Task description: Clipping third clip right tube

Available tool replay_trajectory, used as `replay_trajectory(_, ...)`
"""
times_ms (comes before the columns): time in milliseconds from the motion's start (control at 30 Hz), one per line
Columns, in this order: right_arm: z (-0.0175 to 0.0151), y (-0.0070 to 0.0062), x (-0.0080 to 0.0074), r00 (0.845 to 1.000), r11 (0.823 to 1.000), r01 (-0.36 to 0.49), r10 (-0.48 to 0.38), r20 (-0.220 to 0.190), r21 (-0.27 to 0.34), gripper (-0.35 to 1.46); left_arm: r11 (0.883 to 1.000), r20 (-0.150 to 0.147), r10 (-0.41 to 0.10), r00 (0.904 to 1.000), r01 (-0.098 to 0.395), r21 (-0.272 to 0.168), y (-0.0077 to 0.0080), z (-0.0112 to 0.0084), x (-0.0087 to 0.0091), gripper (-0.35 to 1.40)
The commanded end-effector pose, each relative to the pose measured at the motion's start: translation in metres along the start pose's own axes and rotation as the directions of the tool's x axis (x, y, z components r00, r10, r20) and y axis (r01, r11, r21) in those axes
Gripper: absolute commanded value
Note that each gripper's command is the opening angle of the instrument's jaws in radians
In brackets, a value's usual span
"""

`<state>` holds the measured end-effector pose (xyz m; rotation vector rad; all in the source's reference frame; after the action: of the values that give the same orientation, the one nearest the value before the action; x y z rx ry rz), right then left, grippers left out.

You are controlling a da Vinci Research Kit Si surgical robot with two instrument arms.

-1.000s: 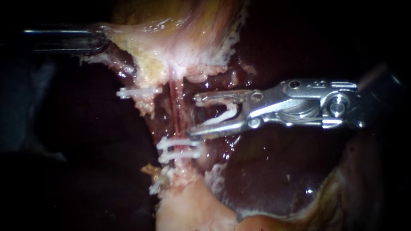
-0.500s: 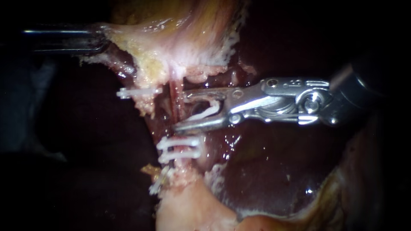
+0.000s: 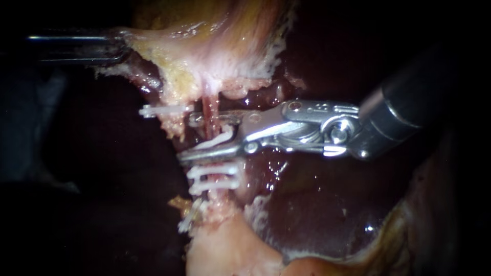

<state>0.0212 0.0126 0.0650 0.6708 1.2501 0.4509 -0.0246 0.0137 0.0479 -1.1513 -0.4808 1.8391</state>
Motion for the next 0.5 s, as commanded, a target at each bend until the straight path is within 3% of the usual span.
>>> replay_trajectory(33, 0.0001, 0.0000, 0.0000, 1.000, 1.000, 0.004, -0.004, 0.000, 0.004, 0.50, 1.000, 0.000, 0.000, 1.0000, 0.000, 0.000, 0.0000, 0.0000, 0.0000, -0.35)
replay_trajectory(500, 0.0001, -0.0004, 0.0008, 0.999, 1.000, 0.001, -0.001, -0.038, 0.015, 0.50, 1.000, 0.000, 0.000, 1.0000, 0.000, 0.000, 0.0000, 0.0000, 0.0000, -0.35)
